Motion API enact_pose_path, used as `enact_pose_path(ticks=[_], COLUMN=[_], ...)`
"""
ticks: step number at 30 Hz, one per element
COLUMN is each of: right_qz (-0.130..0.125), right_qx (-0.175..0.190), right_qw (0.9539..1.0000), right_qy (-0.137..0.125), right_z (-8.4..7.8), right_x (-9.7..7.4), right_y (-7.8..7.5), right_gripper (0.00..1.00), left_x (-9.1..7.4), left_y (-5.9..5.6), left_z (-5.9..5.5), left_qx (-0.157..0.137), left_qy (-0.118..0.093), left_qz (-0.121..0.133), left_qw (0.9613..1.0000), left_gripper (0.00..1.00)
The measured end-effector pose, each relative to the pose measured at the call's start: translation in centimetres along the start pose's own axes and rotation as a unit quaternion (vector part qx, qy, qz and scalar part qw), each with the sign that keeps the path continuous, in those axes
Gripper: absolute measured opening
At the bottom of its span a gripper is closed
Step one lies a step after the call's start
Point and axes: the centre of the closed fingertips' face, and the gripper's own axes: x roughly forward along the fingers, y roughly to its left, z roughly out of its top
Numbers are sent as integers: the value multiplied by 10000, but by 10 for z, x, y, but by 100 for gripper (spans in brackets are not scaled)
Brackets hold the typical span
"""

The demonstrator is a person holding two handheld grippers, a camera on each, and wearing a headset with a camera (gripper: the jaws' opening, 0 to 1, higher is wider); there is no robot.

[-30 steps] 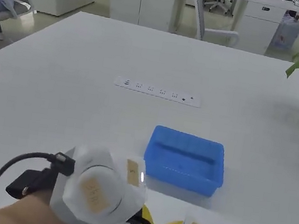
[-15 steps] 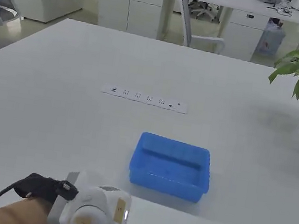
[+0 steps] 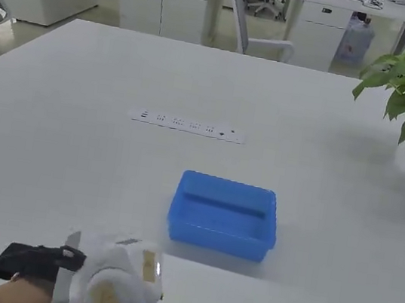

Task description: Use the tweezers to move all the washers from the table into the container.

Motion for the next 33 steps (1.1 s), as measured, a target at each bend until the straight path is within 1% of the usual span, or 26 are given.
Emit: enact_pose_path(ticks=[1, 2, 3, 4, 5, 6, 7, 8, 9, 10, 11, 12, 13, 14, 16, 17, 19, 20, 21, 22, 23, 24, 26, 28, 31, 33], right_qz=[-42, -66, -126, -151, -181, -216, -248, -253, -263, -304, -337, -403, -460, -514, -622, -670, -735, -772, -788, -791, -773, -774, -756, -770, -907, -925], right_qx=[-24, -48, -95, -119, -148, -159, -138, -96, -33, 17, 29, 28, 21, 29, 110, 155, 277, 332, 394, 431, 484, 505, 535, 550, 476, 462], right_qw=[10000, 10000, 9999, 9998, 9997, 9996, 9996, 9996, 9996, 9994, 9993, 9990, 9986, 9983, 9973, 9968, 9959, 9954, 9950, 9947, 9947, 9948, 9949, 9947, 9938, 9936], right_qy=[0, -15, -49, -39, -17, -21, -40, -65, -93, -146, -173, -215, -250, -272, -364, -408, -445, -450, -471, -487, -467, -439, -394, -392, -435, -448], right_z=[0, 1, 2, 2, 1, 0, 1, 2, 2, 4, 5, 6, 7, 8, 11, 11, 11, 11, 11, 11, 10, 9, 7, 7, 8, 9], right_x=[0, -1, -1, -1, -1, -2, -2, -3, -3, -4, -4, -5, -6, -6, -8, -9, -10, -10, -11, -11, -10, -10, -9, -9, -12, -12], right_y=[-2, -2, -3, -4, -5, -6, -7, -7, -7, -8, -10, -12, -14, -16, -21, -24, -28, -30, -32, -32, -33, -32, -31, -31, -35, -36], right_gripper=[42, 44, 46, 49, 51, 53, 57, 62, 66, 71, 73, 75, 76, 78, 84, 87, 92, 95, 97, 98, 97, 98, 99, 99, 99, 99], left_x=[-6, -14, -19, -28, -34, -41, -50, -57, -67, -73, -81, -86, -90, -95, -102, -108, -117, -119, -121, -122, -123, -125, -130, -134, -138, -139], left_y=[3, 5, 5, 8, 9, 11, 14, 18, 22, 23, 25, 26, 27, 28, 27, 28, 27, 26, 25, 23, 21, 20, 20, 20, 22, 22], left_z=[3, 6, 3, 0, 0, -2, -2, -3, -5, -7, -11, -13, -17, -24, -31, -35, -39, -40, -43, -48, -51, -53, -53, -53, -55, -58], left_qx=[-303, -686, -1014, -1380, -1581, -1851, -2067, -2186, -2324, -2402, -2562, -2623, -2651, -2664, -2627, -2589, -2586, -2585, -2560, -2584, -2628, -2716, -2790, -2807, -2780, -2858], left_qy=[-135, -286, -209, -243, -328, -351, -483, -565, -653, -692, -766, -816, -839, -798, -705, -694, -705, -722, -713, -607, -556, -565, -628, -667, -650, -626], left_qz=[117, 210, 272, 435, 536, 656, 838, 1016, 1279, 1348, 1533, 1650, 1766, 1954, 2158, 2343, 2559, 2623, 2681, 2703, 2699, 2710, 2778, 2836, 2972, 2976], left_qw=[9994, 9970, 9943, 9892, 9854, 9799, 9736, 9689, 9620, 9588, 9513, 9473, 9442, 9405, 9378, 9345, 9288, 9269, 9260, 9255, 9247, 9217, 9171, 9145, 9111, 9087], left_gripper=[25, 30, 34, 41, 46, 52, 61, 68, 78, 84, 87, 89, 91, 93, 99, 99, 99, 99, 99, 99, 99, 99, 99, 99, 99, 99])
